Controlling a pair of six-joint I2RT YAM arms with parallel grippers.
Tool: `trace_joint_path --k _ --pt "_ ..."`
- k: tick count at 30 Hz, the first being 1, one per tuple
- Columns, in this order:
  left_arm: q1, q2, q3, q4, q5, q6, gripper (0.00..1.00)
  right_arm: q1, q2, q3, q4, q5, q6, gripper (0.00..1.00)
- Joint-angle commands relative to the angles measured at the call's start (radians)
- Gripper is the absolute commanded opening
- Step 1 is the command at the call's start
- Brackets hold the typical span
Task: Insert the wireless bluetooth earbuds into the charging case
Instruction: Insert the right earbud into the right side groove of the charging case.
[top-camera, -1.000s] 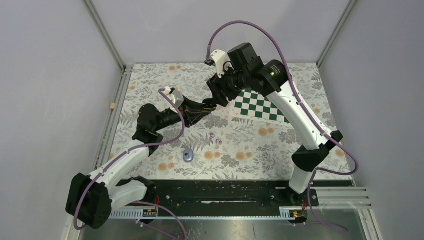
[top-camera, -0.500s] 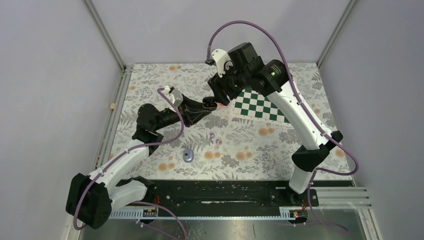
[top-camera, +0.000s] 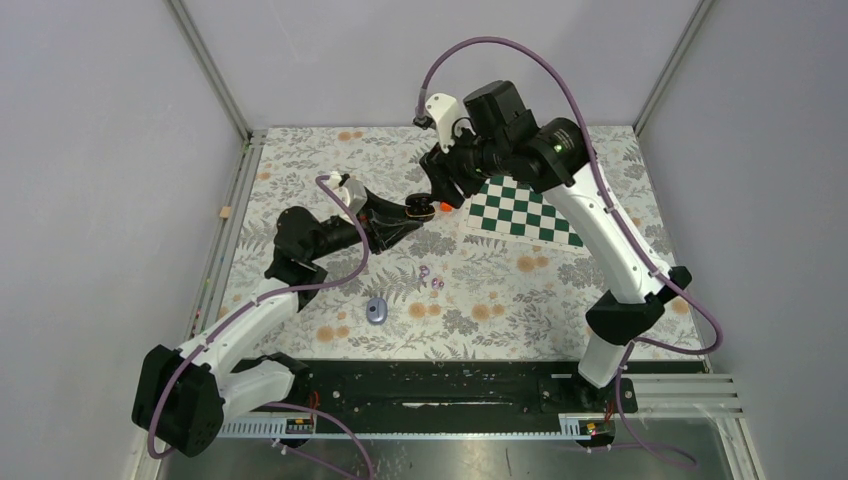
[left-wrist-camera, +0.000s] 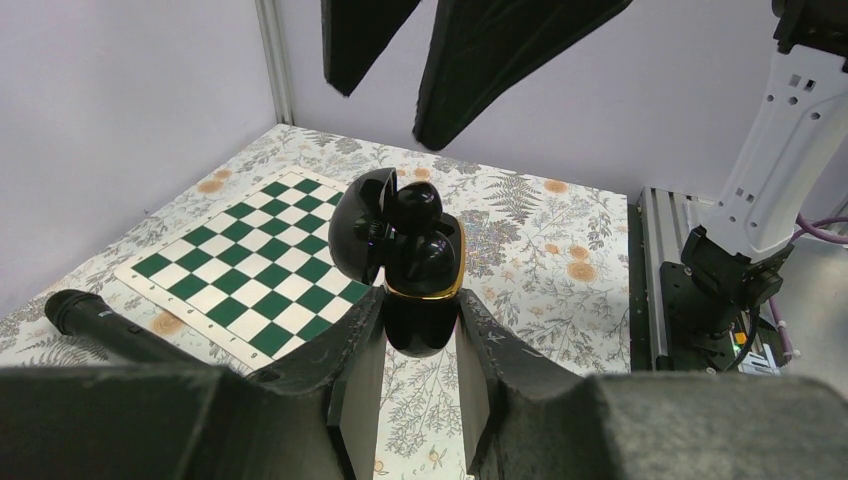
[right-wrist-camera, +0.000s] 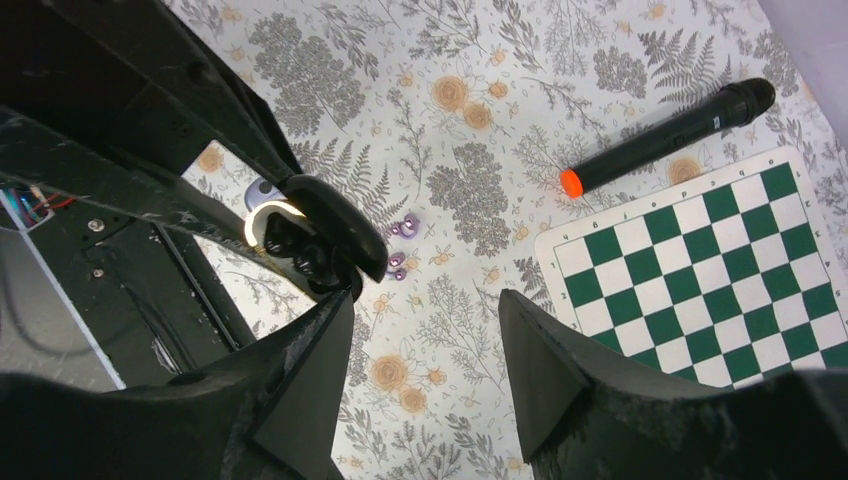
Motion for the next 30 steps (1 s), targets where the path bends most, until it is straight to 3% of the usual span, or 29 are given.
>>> trace_joint_path --k 1,8,13,16,30 --pt "0.003 0.004 0.049 0.034 -0.004 0.011 0.0 -0.005 -0.063 0.06 -0.009 -0.038 -0.001 0.63" --pt "0.003 0.02 0.058 0.009 -0.016 0.015 0.0 -0.005 -0.077 -0.044 0.005 -0.055 0.192 0.61" --pt "0.001 0.021 0.067 -0.013 -0.017 0.029 0.0 -0.006 -0.043 -0.034 0.033 -0.143 0.279 0.83" --pt "0.001 0.02 0.069 -0.017 -0.012 0.028 0.0 -0.006 -0.017 -0.004 0.05 -0.139 0.312 0.9" --pt "0.001 0.007 0.07 -0.006 0.001 0.026 0.0 -0.005 0.019 -0.016 0.059 -0.091 0.307 0.79"
